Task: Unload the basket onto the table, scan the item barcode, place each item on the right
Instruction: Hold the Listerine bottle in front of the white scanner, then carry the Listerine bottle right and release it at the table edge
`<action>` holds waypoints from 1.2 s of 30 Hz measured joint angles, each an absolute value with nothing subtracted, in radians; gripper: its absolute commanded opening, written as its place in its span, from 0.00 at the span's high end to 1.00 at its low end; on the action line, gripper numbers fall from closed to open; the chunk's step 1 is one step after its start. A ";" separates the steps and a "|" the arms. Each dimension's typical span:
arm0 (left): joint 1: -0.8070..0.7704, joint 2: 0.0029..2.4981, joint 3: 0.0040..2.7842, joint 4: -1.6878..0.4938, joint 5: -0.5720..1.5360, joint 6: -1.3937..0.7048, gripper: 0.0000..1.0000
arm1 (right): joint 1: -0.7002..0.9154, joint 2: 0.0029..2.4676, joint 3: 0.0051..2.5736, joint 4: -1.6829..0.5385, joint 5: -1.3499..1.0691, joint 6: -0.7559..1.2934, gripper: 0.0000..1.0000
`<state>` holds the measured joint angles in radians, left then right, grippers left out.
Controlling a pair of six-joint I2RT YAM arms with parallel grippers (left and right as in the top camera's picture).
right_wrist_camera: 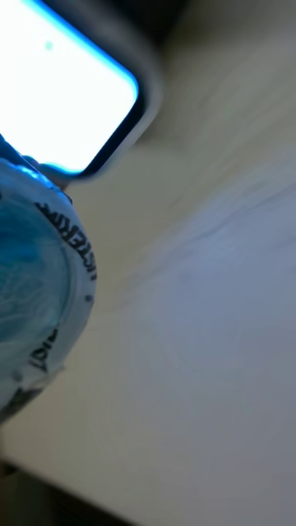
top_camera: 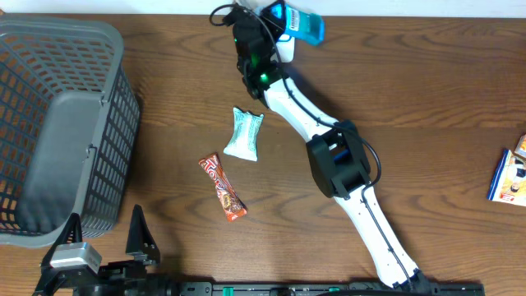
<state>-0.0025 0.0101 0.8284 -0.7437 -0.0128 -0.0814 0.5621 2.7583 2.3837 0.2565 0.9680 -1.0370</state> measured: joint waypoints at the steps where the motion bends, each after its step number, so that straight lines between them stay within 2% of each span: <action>1: -0.002 0.010 0.828 -0.744 -0.013 -0.082 0.02 | 0.554 2.758 2.384 0.255 1.000 -1.031 0.99; 7: -0.002 0.010 0.828 -0.744 -0.013 -0.081 0.02 | 0.452 2.757 2.389 0.142 1.216 -0.980 0.99; 11: -0.002 0.010 0.828 -0.751 -0.013 -0.082 0.02 | 0.287 2.756 2.396 -0.161 1.330 -0.817 0.99; 17: -0.002 0.010 0.827 -0.752 -0.013 -0.068 0.02 | 0.089 2.752 2.401 -0.668 1.276 -0.454 0.99; 23: -0.002 0.010 0.827 -0.752 -0.013 -0.025 0.02 | -0.111 2.752 2.402 -0.929 1.119 -0.174 0.99; 26: -0.002 0.010 0.827 -0.752 -0.013 -0.019 0.02 | -0.248 2.748 2.402 -1.025 1.042 -0.085 0.92; 31: -0.002 0.010 0.827 -0.752 -0.013 -0.018 0.02 | -0.391 2.722 2.403 -1.102 0.925 -0.008 0.70; 33: -0.002 0.010 0.827 -0.752 -0.013 -0.018 0.02 | -0.424 2.714 2.407 -1.130 0.880 0.019 0.37; 34: -0.002 0.010 0.827 -0.752 -0.013 -0.018 0.02 | -0.437 2.711 2.408 -1.143 0.848 0.039 0.25; 35: -0.002 0.010 0.827 -0.752 -0.013 -0.018 0.02 | -0.445 2.708 2.408 -1.148 0.818 0.055 0.06; 36: -0.002 0.010 0.827 -0.752 -0.013 -0.018 0.02 | -0.446 2.701 2.413 -1.158 0.813 0.068 0.01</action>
